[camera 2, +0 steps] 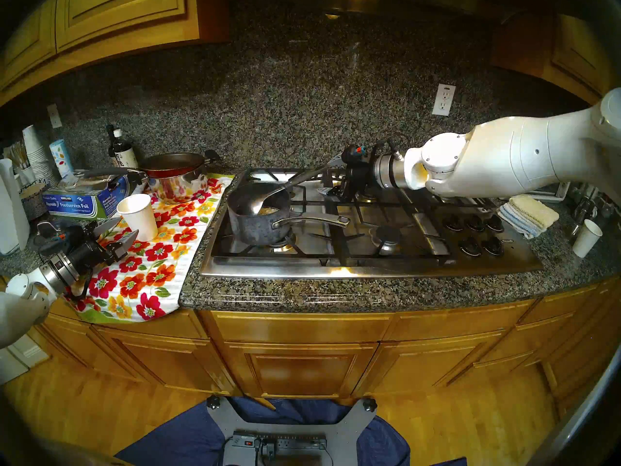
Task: Pour oats into pot and stir with a spoon
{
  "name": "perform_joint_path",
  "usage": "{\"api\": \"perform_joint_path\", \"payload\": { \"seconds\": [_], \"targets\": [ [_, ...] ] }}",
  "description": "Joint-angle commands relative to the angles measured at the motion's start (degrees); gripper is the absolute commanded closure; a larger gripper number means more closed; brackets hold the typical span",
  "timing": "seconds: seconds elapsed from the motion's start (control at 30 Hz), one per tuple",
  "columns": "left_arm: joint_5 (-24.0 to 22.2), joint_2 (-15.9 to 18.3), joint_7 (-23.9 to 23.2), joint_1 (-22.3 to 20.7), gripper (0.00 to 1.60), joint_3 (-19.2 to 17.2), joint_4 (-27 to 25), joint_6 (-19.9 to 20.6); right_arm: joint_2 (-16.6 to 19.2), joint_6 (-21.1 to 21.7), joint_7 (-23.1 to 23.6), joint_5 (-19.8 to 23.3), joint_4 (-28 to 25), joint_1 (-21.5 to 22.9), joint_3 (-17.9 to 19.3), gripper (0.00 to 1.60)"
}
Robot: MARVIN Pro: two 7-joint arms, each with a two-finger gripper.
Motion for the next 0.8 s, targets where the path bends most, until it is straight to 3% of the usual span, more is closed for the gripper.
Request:
{"api": "perform_joint_path", "payload": {
  "seconds": [0.0, 0.77],
  "targets": [
    [0.71, -0.89, -0.58, -5.29, 0.0, -1.15, 0.08, 0.2, -0.01, -0.52, -0.2, -0.03, 0.52, 1.96, 1.1, 0.0],
    [5.63, -5.92, -2.73, -12.06, 0.0, -0.08, 2.21, 2.95, -0.02, -0.54, -0.21, -0.02, 0.51, 1.99, 1.07, 0.0]
  ]
}}
